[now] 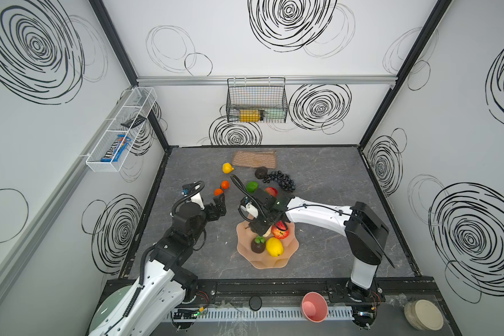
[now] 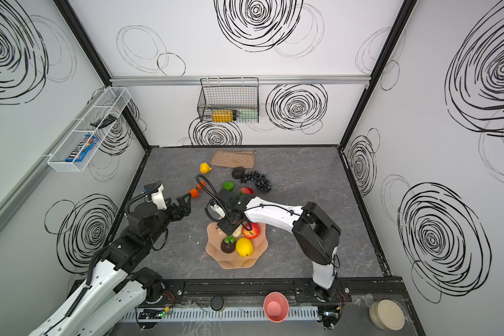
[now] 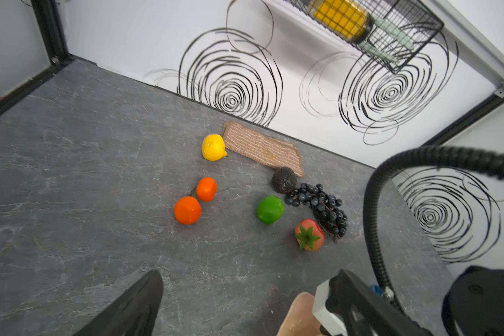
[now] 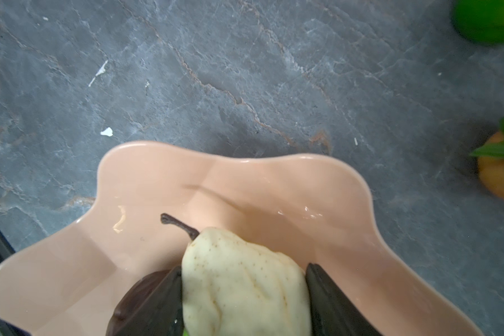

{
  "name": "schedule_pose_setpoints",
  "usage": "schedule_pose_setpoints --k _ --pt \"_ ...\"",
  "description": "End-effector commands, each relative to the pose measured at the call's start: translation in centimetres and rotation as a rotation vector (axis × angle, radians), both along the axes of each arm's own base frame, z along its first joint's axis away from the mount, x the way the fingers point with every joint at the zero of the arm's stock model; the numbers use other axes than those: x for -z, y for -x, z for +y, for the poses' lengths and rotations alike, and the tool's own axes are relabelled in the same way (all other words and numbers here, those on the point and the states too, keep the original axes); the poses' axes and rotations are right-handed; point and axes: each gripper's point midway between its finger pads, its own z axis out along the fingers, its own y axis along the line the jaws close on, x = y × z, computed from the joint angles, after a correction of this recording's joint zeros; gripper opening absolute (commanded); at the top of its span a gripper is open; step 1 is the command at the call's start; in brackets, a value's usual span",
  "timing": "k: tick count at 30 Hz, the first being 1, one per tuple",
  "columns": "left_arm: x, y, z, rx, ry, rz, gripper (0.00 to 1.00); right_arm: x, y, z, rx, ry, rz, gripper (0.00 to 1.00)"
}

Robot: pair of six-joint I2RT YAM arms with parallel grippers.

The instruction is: Place and organize the fake fruits in the fruit bowl

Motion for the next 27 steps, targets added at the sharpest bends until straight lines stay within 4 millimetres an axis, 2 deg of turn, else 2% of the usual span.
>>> schedule_pose_setpoints --k 1,9,12,15,17,22,27 --pt "0.5 0.3 -3.5 0.159 0.099 0.057 0.99 -2.4 -0.5 0.8 0.025 -0.131 -0.012 0.65" --pt "4.3 1.9 -7.7 0.374 0.230 0.293 0.76 -3.8 -0.6 0.2 0.062 -0.245 -0.024 0.64" --pt "4.7 2.2 -8.6 0.413 0.260 0.329 0.69 -4.0 -0.5 0.2 0.069 -0.275 -0.026 0.64" --pt "6.1 2.7 -9.4 0.437 0.273 0.382 0.61 -4.0 -0.4 0.5 0.067 -0.294 -0.015 0.64" --pt "7.2 3.2 -9.6 0.440 0.275 0.414 0.58 -4.0 -0.2 0.7 0.058 -0.301 -0.003 0.64" --pt "8.4 4.0 -10.2 0.449 0.300 0.444 0.52 -4.2 -0.2 0.8 0.060 -0.317 -0.011 0.64" --pt "8.7 4.2 -11.0 0.462 0.339 0.440 0.47 -4.0 -0.1 0.7 0.057 -0.318 -0.005 0.64"
